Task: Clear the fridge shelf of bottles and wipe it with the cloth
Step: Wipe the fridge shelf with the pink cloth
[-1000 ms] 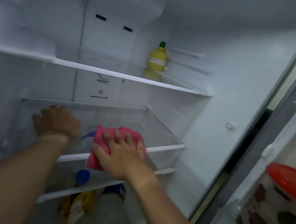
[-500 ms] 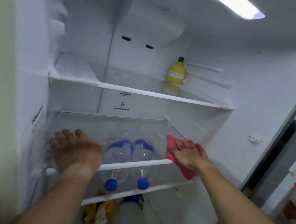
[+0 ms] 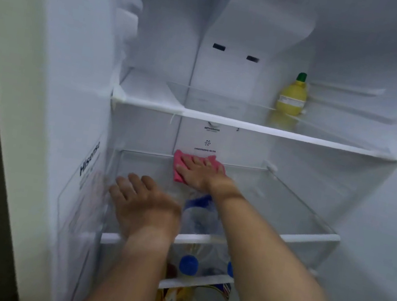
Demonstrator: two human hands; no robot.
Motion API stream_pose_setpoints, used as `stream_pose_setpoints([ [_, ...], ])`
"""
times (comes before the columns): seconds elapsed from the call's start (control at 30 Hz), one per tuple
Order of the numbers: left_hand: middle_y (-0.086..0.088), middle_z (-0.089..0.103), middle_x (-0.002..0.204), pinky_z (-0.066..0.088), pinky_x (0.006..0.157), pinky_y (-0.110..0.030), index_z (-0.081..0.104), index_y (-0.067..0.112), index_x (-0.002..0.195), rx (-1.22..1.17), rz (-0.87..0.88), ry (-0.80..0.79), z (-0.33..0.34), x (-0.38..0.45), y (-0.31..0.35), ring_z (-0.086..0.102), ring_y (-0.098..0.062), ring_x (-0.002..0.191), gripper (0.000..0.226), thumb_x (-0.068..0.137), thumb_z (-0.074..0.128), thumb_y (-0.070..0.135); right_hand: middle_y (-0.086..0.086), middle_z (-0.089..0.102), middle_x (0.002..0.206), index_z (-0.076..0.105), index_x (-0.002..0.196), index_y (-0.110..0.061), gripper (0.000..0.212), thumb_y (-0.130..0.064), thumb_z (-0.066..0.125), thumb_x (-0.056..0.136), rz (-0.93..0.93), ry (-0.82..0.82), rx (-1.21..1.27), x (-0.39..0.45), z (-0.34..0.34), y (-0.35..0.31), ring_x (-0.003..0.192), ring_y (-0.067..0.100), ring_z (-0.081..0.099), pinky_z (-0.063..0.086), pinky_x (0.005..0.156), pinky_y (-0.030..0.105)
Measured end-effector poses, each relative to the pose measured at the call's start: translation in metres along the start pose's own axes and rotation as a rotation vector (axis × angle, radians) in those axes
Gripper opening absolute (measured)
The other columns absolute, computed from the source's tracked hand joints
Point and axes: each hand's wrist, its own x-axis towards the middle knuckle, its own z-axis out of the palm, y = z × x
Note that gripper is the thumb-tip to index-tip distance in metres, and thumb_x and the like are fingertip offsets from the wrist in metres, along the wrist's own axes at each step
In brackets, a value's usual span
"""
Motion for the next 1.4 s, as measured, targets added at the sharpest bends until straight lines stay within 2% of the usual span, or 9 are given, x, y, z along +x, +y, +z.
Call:
stream_pose_setpoints([
  [0.13, -0.023, 0.039, 0.143, 0.026, 0.112, -0.05, 0.037, -0.001, 0.14, -0.015, -0.017, 0.007, -0.003, 0.002, -0.002, 0.035, -0.042, 0.131, 0.06, 0.088, 0.034, 0.03, -0.011, 0.011, 0.17, 0.007, 0.159, -0.047, 0.062, -0.062, 0.018, 0.101, -0.265, -0.009, -0.038, 0.003, 0.001, -0.06, 0.157, 0.024, 0.007, 0.0, 0.12, 0.06],
  [0.3, -0.019, 0.045, 0.132, 0.032, 0.105, -0.049, 0.046, 0.0, 0.135, 0.077, 0.014, 0.048, 0.007, 0.009, -0.004, 0.039, -0.04, 0.122, 0.077, 0.072, 0.011, 0.03, -0.009, 0.02, 0.168, 0.013, 0.159, -0.045, 0.061, -0.058, 0.01, 0.1, -0.324, -0.013, -0.006, 0.007, 0.001, -0.016, 0.155, 0.018, 0.016, 0.004, 0.124, 0.05],
  [0.47, -0.018, 0.04, 0.139, 0.028, 0.106, -0.053, 0.048, 0.005, 0.137, 0.147, 0.019, 0.011, 0.007, 0.012, -0.004, 0.033, -0.043, 0.129, 0.086, 0.068, 0.003, 0.029, -0.015, 0.018, 0.168, -0.001, 0.153, -0.06, 0.079, -0.084, -0.006, 0.078, 0.104, 0.078, 0.095, -0.003, -0.001, 0.141, 0.155, 0.019, 0.019, 0.008, 0.122, 0.052],
  [0.57, -0.02, 0.036, 0.143, 0.027, 0.109, -0.053, 0.041, 0.002, 0.141, 0.147, -0.01, -0.015, 0.005, 0.011, -0.004, 0.031, -0.044, 0.133, 0.072, 0.079, 0.016, 0.028, -0.008, 0.014, 0.17, 0.005, 0.16, -0.044, 0.107, -0.093, -0.013, 0.067, 0.239, 0.049, -0.016, -0.025, 0.001, 0.194, 0.156, 0.02, 0.012, 0.002, 0.124, 0.046],
  [0.7, -0.021, 0.033, 0.148, 0.025, 0.113, -0.05, 0.034, 0.0, 0.142, 0.044, -0.034, -0.011, 0.001, 0.007, -0.002, 0.03, -0.043, 0.136, 0.06, 0.091, 0.024, 0.029, 0.002, 0.018, 0.17, 0.011, 0.163, -0.029, 0.075, -0.065, 0.009, 0.097, 0.303, 0.089, -0.065, -0.074, -0.007, 0.176, 0.156, 0.021, 0.014, -0.001, 0.125, 0.037],
  [0.87, -0.021, 0.029, 0.153, 0.022, 0.115, -0.05, 0.031, -0.001, 0.145, 0.014, -0.044, -0.014, -0.002, 0.002, -0.002, 0.027, -0.042, 0.139, 0.062, 0.092, 0.022, 0.03, 0.007, 0.013, 0.17, 0.01, 0.163, -0.025, 0.08, -0.067, 0.015, 0.095, 0.427, 0.036, -0.075, -0.13, -0.011, 0.134, 0.156, 0.027, 0.009, -0.002, 0.124, 0.047],
  [1.1, -0.021, 0.029, 0.153, 0.02, 0.116, -0.049, 0.032, 0.001, 0.145, -0.007, -0.038, -0.03, -0.005, -0.001, 0.001, 0.026, -0.041, 0.14, 0.061, 0.094, 0.02, 0.033, -0.004, -0.01, 0.171, -0.01, 0.159, -0.042, 0.071, -0.069, 0.011, 0.096, 0.205, -0.066, 0.0, -0.151, -0.003, 0.092, 0.156, 0.031, -0.01, -0.008, 0.121, 0.06],
  [1.3, -0.021, 0.04, 0.138, 0.032, 0.105, -0.049, 0.04, 0.001, 0.138, 0.09, -0.03, -0.022, 0.002, 0.008, 0.0, 0.037, -0.041, 0.125, 0.063, 0.086, 0.026, 0.033, -0.007, 0.0, 0.172, -0.003, 0.159, -0.047, 0.081, -0.076, 0.003, 0.083, -0.067, -0.022, -0.044, -0.096, 0.001, 0.06, 0.157, 0.029, -0.002, -0.003, 0.121, 0.059],
  [1.4, -0.019, 0.044, 0.134, 0.033, 0.1, -0.051, 0.049, 0.005, 0.135, 0.156, -0.007, -0.002, 0.01, 0.016, -0.004, 0.039, -0.041, 0.12, 0.073, 0.076, 0.014, 0.033, -0.008, 0.004, 0.171, 0.006, 0.161, -0.042, 0.072, -0.069, 0.014, 0.095, 0.031, 0.012, 0.018, -0.053, -0.003, 0.07, 0.157, 0.022, 0.001, -0.002, 0.123, 0.053],
])
